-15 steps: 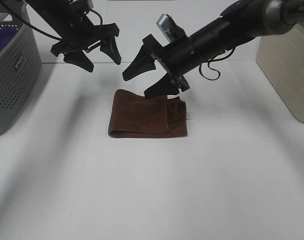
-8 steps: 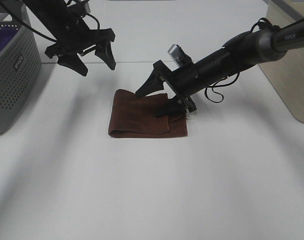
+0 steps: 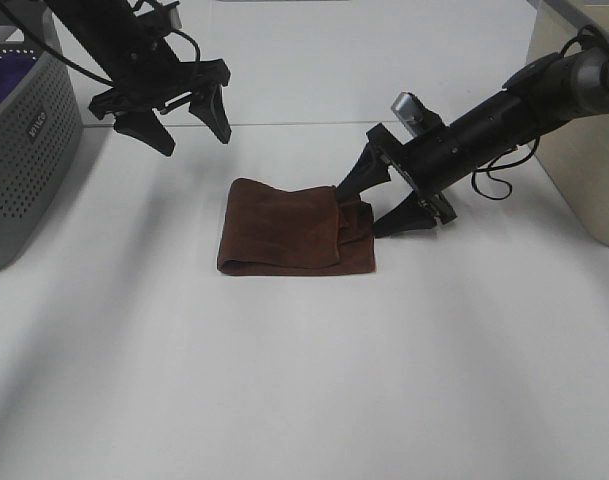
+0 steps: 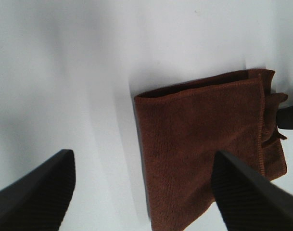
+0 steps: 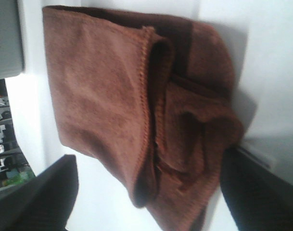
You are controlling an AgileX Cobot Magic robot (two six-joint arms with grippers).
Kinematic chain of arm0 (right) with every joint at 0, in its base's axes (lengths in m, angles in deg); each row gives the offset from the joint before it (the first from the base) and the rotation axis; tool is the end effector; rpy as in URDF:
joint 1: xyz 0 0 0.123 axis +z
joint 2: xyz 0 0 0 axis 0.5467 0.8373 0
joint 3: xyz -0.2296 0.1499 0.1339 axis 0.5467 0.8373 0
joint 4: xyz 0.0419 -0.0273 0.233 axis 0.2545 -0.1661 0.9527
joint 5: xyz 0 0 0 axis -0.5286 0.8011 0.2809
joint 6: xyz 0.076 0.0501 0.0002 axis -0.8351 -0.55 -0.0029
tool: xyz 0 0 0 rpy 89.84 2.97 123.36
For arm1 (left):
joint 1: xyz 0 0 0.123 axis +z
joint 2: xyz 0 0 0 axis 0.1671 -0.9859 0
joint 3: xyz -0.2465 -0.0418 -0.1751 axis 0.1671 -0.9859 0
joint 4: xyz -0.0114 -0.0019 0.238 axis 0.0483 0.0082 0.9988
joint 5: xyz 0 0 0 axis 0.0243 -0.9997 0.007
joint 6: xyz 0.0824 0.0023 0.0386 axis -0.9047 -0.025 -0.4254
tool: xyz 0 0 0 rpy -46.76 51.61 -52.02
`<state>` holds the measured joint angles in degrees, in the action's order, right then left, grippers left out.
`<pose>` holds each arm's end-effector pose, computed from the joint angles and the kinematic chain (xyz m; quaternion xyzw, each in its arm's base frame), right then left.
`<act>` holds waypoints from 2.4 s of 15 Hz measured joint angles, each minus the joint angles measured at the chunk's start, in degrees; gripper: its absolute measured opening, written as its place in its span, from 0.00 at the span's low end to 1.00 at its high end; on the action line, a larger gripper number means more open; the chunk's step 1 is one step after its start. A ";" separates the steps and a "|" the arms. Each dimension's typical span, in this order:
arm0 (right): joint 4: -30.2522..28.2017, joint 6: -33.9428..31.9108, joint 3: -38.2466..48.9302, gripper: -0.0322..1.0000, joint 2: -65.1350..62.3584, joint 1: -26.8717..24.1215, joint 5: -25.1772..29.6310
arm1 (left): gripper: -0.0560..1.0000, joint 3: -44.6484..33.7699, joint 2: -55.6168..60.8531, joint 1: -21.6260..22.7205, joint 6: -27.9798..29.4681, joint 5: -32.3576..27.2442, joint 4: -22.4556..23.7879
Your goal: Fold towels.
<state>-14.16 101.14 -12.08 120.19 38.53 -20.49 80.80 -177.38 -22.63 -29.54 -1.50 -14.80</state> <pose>0.4574 0.1083 0.1091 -0.0493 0.9206 0.3869 0.0205 0.4870 -0.1452 0.2129 0.0487 0.9697 -0.2052 0.1230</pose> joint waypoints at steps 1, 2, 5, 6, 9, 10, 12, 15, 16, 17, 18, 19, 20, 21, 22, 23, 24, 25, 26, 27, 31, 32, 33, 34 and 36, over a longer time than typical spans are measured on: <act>-1.49 -0.06 0.00 0.77 -0.52 -0.11 0.40 | 0.75 0.00 0.00 0.00 0.00 -0.11 0.00; -4.53 -0.11 0.00 0.77 -1.83 -0.11 0.80 | 0.76 0.00 0.11 0.00 -0.74 -0.97 0.00; -10.60 -4.47 0.00 0.77 -11.06 -0.11 5.84 | 0.76 0.00 4.30 0.00 -2.75 -5.67 1.66; -12.43 -6.02 0.00 0.77 -13.41 -0.11 6.42 | 0.76 0.00 6.25 0.00 -2.75 -5.73 1.89; -19.19 -11.63 0.29 0.77 -21.37 -0.11 6.47 | 0.76 -1.03 14.95 -0.11 -2.75 -5.84 2.58; -21.37 -13.18 1.09 0.77 -24.69 -0.11 6.47 | 0.76 -2.23 18.62 -0.17 -2.75 -5.84 2.75; -24.35 -14.95 3.90 0.77 -31.23 -0.11 6.53 | 0.76 -6.02 25.55 -0.40 -2.69 -5.90 4.07; -27.22 -15.07 11.52 0.77 -43.03 -0.11 6.70 | 0.76 -17.65 37.87 -0.63 -0.34 -5.90 9.97; -27.90 -15.07 14.32 0.77 -46.81 -0.11 6.70 | 0.76 -22.46 42.00 -0.63 0.74 -5.96 12.15; -28.30 -15.13 17.70 0.77 -51.05 -0.11 6.70 | 0.76 -28.07 46.70 -0.63 1.83 -5.90 14.21; -28.59 -15.41 21.03 0.77 -54.83 -0.11 6.70 | 0.76 -33.29 51.05 -0.63 2.92 -6.02 15.18; -28.71 -15.70 22.98 0.77 -56.95 -0.11 6.70 | 0.76 -36.10 53.63 -0.63 3.44 -6.02 15.41; -28.76 -15.99 26.30 0.77 -60.33 -0.11 6.70 | 0.76 -41.37 58.21 -0.63 4.24 -6.07 15.58; -29.05 -15.99 30.65 0.77 -64.46 -0.11 6.82 | 0.76 -49.90 65.43 -0.63 4.81 -6.07 15.58; -30.71 -15.99 37.53 0.77 -70.70 -0.11 6.47 | 0.76 -52.14 67.84 -0.63 4.98 -6.07 15.58; -31.28 -16.04 39.42 0.77 -72.82 -0.11 6.30 | 0.76 -57.07 72.42 -0.63 5.10 -6.07 15.64; -32.77 -16.44 44.00 0.77 -76.72 -0.11 5.90 | 0.76 -62.17 77.64 -0.63 5.33 -6.02 15.76; -35.81 -19.14 52.37 0.77 -85.94 -0.11 3.78 | 0.76 -70.42 88.01 -0.63 5.44 -4.64 15.87; -37.59 -20.34 56.09 0.77 -90.64 -0.11 2.35 | 0.76 -73.57 92.93 -0.63 5.44 -3.61 15.87; -39.88 -21.14 59.99 0.77 -95.91 -0.11 0.46 | 0.76 -76.26 98.38 -0.63 5.44 -2.46 15.87; -45.61 -22.00 67.90 0.77 -112.53 -0.11 -1.55 | 0.76 -83.59 113.73 -0.63 2.75 0.74 15.87; -46.47 -22.00 68.35 0.77 -116.08 -0.11 -1.55 | 0.76 -84.97 116.77 -0.63 0.46 1.60 15.93; -47.15 -22.00 68.53 0.77 -118.95 -0.11 -1.55 | 0.76 -86.57 119.23 -0.63 -1.78 2.58 15.93; -47.50 -22.00 68.64 0.77 -121.47 -0.11 -1.55 | 0.76 -88.24 120.89 -0.63 -3.78 3.50 15.70; -47.78 -22.00 68.81 0.77 -124.27 -0.11 -1.38 | 0.76 -90.47 121.52 -0.63 -6.07 4.24 14.67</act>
<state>-61.94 79.14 56.73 -4.09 38.41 -21.87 -9.67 -55.85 -23.26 -35.62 2.74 -0.13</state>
